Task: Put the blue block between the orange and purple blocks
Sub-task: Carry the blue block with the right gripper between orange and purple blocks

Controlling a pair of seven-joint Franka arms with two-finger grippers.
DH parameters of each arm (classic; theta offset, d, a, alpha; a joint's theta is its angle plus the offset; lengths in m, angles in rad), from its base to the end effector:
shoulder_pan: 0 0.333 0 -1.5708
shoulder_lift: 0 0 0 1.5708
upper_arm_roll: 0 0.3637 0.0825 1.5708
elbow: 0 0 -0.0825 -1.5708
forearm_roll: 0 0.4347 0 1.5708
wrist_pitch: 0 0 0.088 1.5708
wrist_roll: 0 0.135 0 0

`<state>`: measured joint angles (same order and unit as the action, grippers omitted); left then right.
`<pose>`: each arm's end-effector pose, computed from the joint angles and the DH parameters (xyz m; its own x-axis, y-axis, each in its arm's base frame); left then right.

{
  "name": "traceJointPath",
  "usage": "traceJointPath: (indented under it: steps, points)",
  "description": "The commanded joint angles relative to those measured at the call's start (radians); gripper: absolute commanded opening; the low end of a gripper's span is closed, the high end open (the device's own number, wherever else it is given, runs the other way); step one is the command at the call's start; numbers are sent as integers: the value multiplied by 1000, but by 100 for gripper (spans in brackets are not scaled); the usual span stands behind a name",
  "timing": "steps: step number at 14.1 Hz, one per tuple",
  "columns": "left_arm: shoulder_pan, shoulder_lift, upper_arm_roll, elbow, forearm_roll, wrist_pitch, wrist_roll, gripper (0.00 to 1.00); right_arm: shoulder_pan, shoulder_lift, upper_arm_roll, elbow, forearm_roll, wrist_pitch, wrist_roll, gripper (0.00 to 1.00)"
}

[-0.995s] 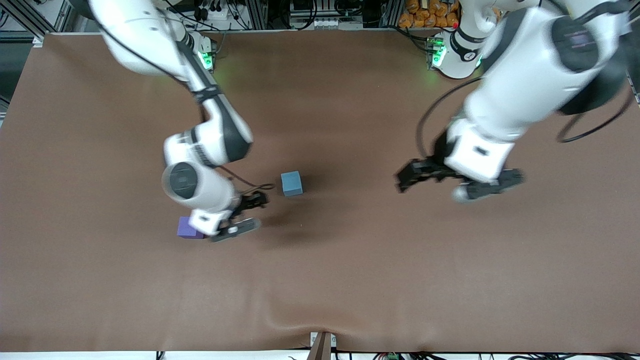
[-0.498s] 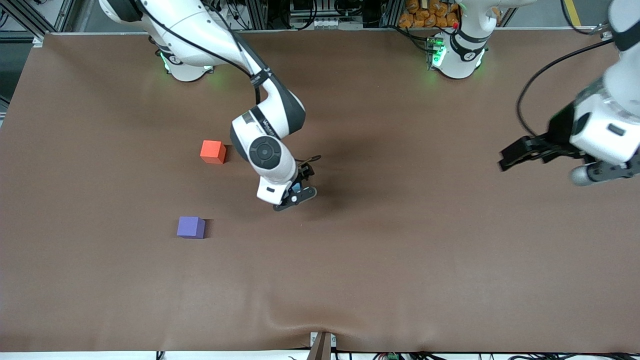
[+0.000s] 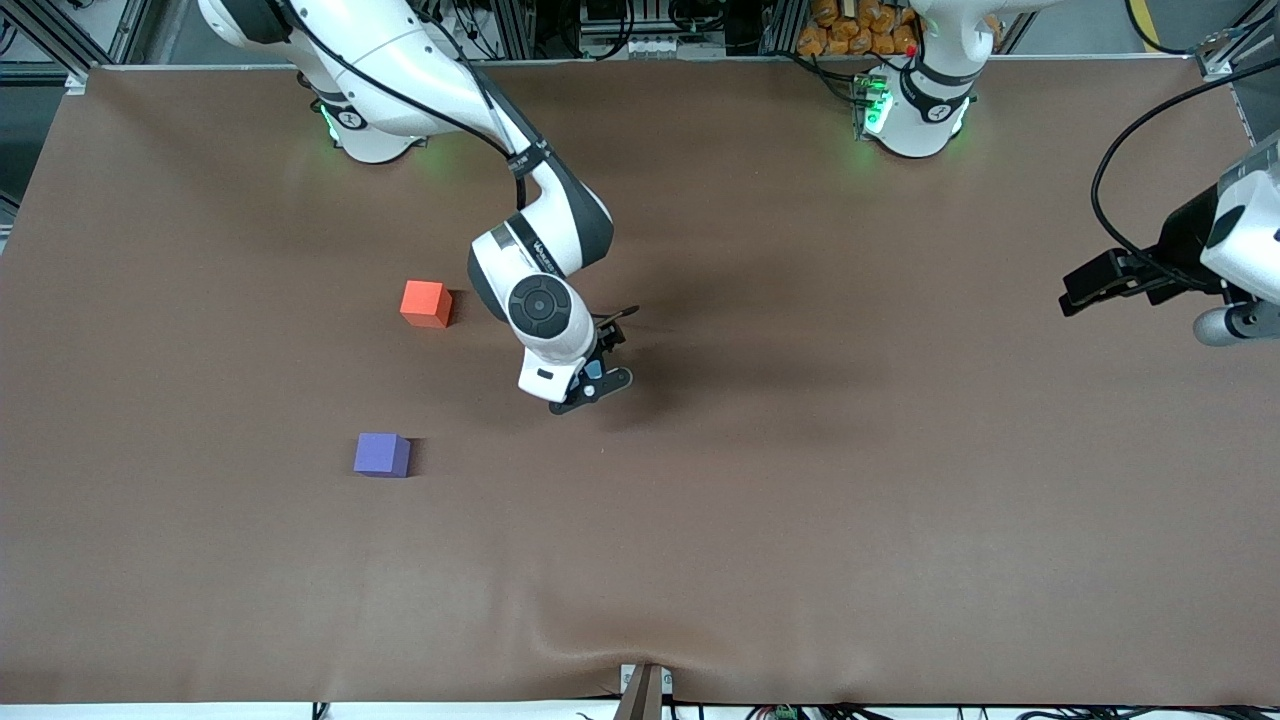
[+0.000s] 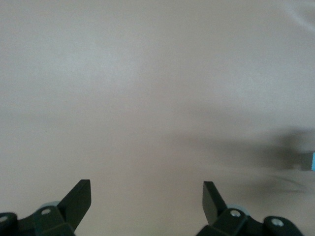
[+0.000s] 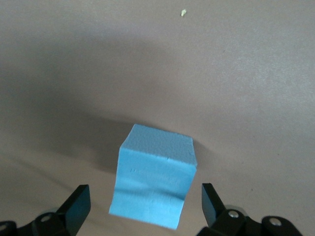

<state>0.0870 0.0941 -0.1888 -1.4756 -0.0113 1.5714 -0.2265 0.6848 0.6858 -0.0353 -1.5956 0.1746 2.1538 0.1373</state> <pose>0.6358 -0.0606 0.6365 0.9921 0.1252 -0.0032 0.1252 -0.9917 0.0289 0.5873 0.4637 0.1969 0.9035 0.4034 -0.1449 0.3939 -0.9147 -0.0907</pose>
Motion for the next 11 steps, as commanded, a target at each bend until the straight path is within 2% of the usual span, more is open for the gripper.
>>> traceJointPath:
  steps: [1, 2, 4, 5, 6, 10, 11]
  points:
    - [29, -96, -12, -126, 19, 67, 58, 100, 9, 29, -5, 0, -4, 55, 33, 100]
    - [39, -100, -14, -129, 19, 64, 59, 100, 9, 35, -5, 0, -4, 63, 50, 100]
    - [42, -114, -11, -126, 19, 50, 65, 100, 1, 35, -5, 0, -4, 69, 54, 37]
    - [42, -123, -8, -121, 17, 32, 75, 100, -4, 34, -5, 0, -4, 66, 56, 22]
    - [49, -126, -6, -120, 17, 21, 79, 100, -8, 31, -5, 0, -4, 63, 70, 16]
    - [65, -125, -14, -120, 4, -3, 125, 100, -21, -66, -20, -41, -4, 41, 180, 18]
    - [65, -129, -14, -120, 2, -66, 134, 100, -25, -107, -37, -65, -4, 41, 208, 19]
